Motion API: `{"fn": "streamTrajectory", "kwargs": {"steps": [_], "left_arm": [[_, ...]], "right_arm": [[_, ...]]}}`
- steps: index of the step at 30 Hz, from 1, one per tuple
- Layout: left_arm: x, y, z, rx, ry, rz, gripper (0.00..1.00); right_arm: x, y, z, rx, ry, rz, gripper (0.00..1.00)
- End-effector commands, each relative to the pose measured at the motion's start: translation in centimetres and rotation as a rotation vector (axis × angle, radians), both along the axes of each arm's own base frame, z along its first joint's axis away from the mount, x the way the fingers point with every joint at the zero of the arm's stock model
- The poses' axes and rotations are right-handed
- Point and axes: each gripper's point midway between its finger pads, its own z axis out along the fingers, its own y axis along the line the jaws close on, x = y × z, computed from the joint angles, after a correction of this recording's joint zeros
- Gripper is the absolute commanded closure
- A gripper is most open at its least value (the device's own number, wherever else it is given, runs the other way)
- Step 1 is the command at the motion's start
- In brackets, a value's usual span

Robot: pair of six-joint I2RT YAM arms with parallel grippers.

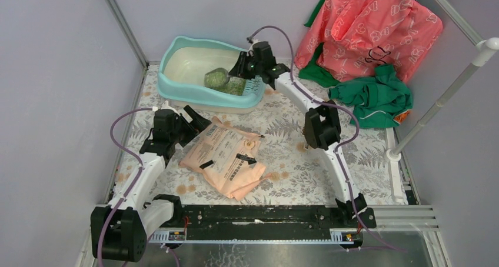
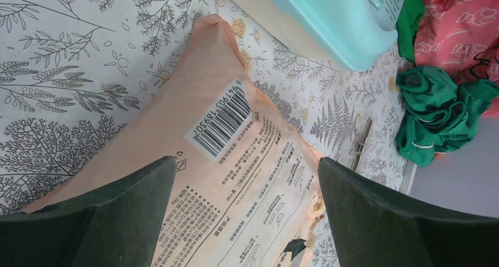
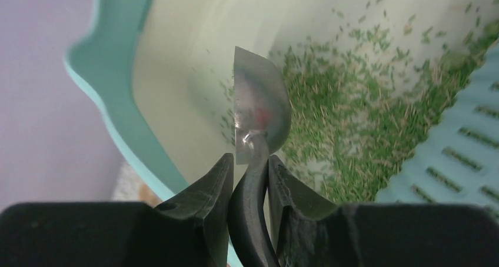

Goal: Fill the litter box with clean litter
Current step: Pour the cat litter into the litter box.

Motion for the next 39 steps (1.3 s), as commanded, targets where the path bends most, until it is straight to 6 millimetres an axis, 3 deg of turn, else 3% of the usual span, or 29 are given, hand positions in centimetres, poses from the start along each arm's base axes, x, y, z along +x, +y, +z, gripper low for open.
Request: {"fn": "streamTrajectory", "kwargs": {"steps": [1,9,17,22,29,39], "left_arm": [[-0.1,0.1,0.1,0.005,-0.017,-0.008,0.01],[-0.1,0.2,0.0,0.007,-0.014,-0.005,0.01],[0.1,0.1,0.0,0.006,-0.013,-0.007,0.01],[0.3,0.2,-0.1,0.008,-0.012,-0.004,0.01],[0.3,0.3,0.2,0.011,-0.015,0.001,0.01],[-0.1,0.5,0.6,0.019,-0.02,0.011,0.01]], "right_arm": [[-2.2,0.1,7.7,-0.13,-0.294,-0.029,1.0],[-2.0,-4.5,9.9,-0.333,-0.427,-0.234,1.0],[-2.8,-6.8,12.8,-0.483,-0.581,-0.266,1.0],[-5.2,-6.0,14.2,-0.615,-0.742,-0.246,1.0],[-7.5,-4.5,13.5,-0.762,-0.832,-0.211,1.0],[-8.3,-4.8,12.6,-0.826,-0.825,-0.235,1.0]]}}
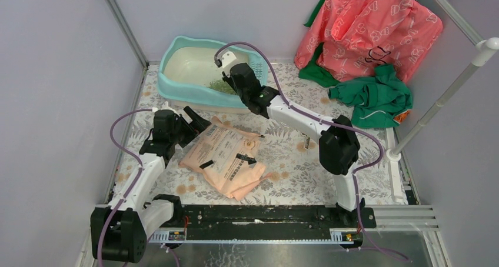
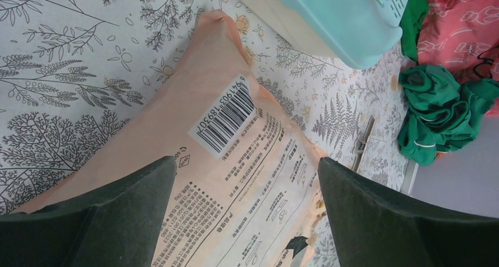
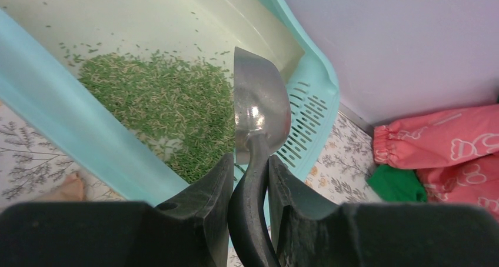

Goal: Fill the litter box with clean litter
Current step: 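Pour the cat litter into the litter box, then scoop the cat litter from the cat litter bag.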

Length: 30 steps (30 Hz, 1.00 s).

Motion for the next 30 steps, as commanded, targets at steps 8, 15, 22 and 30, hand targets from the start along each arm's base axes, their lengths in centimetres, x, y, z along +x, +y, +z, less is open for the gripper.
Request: {"fn": "streamTrajectory", "kwargs": {"steps": [8,15,22,30], "left_arm": [[0.5,0.6,1.2,0.028,-0.041,0.017,0.01],[1.1,0.9,1.0,0.048,-0.039,0.022,0.01],[1.5,1.1,0.6,0.04,-0.023,0.04,0.01],[1.1,0.7,0.8,0.005,-0.027,0.038,0.01]], "right_arm": [[-4.1,-7.3,9.8,0.339,-0.014,-0.116,1.0],[-13.2,-17.1,7.2,0.561,0.226,-0.14,1.0],[-22.3,-20.9,0.2,0.649,0.456,-0.177,1.0],[-27.2,-19.8,-4.8,0.791,0.665,-0.12,1.0]]}}
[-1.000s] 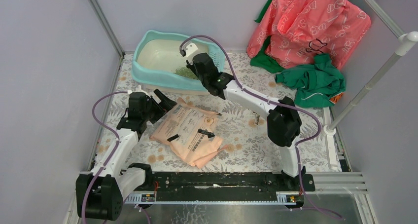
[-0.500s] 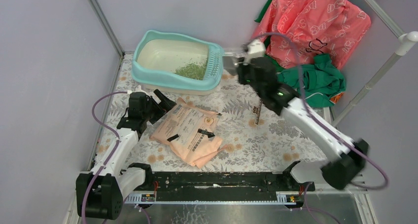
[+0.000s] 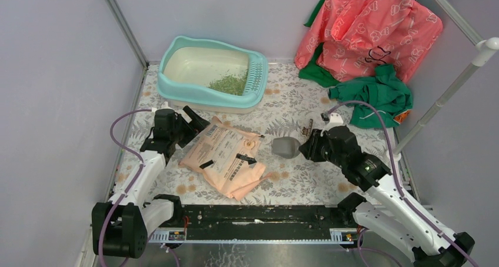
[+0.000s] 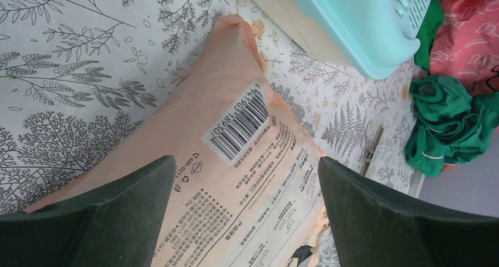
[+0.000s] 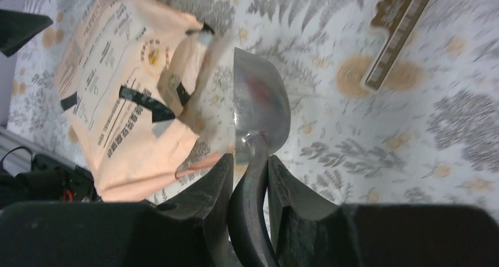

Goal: Fill the litter box with clean litter
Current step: 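Scoop the cat litter from the cat litter bag.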

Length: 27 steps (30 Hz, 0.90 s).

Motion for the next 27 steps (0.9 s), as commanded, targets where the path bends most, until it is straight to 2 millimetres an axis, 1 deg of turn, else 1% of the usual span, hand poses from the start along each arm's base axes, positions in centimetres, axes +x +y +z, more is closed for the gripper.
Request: {"fn": "streamTrajectory", "kwargs": {"steps": [1,5,8,16,20,23,27], "left_arm": [[0.6,0.2,1.6,0.004,-0.06,0.0,0.01],[0.2,0.6,1.6,0.032,-0.055,0.005,0.01],[0.0,0.8,1.8,0.042,-0.063,0.013,0.01],[0.0,1.0,1.8,0.049,-0.06,0.017,0.01],[0.2,1.0,1.8,0.048,-0.064,0.02,0.01],[0.2,0.9,1.8,0.047,-0.064,0.017,0.01],[0.2,1.0,1.6,0.049,-0.059,0.021,0.01]], "right_arm": [[-1.6,2.7,0.9,0.207,0.042,0.063,1.0],[-1.4,4.1,-0.1,0.259,0.07,0.09,1.0],[-1.0,5.0,-0.1,0.288,0.067,0.105,1.0],[-0.2,5.5,1.0,0.296,0.044,0.112,1.0],[-0.1,5.6,0.9,0.302,0.041,0.114,1.0],[0.0,6.4,0.7,0.34,0.045,0.131,1.0],[0.7,8.0,1.2,0.429,0.015,0.171,1.0]]}}
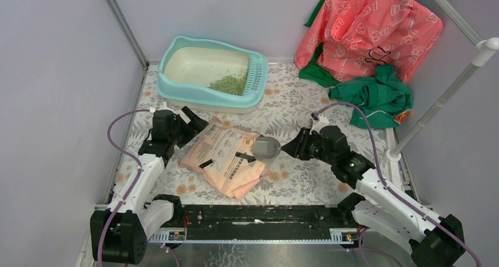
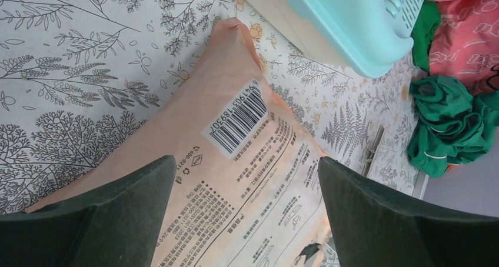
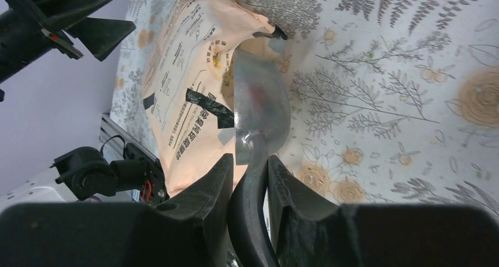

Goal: Fill the litter box with clean litter
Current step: 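Scoop the cat litter from the cat litter bag.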

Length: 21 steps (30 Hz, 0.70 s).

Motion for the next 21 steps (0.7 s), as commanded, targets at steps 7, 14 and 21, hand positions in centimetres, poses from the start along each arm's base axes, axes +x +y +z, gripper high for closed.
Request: {"fn": "streamTrajectory", "kwargs": {"steps": [7,14,21], "left_arm": [[0.4,0.9,-0.2,0.027,-0.016,0.037,0.01],[0.5,1.1,-0.5,0.033,-0.009,0.047,0.01],[0.3,1.2,-1.2,0.034,0.002,0.061,0.01]], "right_arm": [[1.8,5.5,1.1,0.271,-0.022,0.108,1.0],[3.4,8.1,-1.0,0.292,0.053,0.154,1.0],[4.3,9.1,-2.3,0.204,0.116,0.188,1.0]]}}
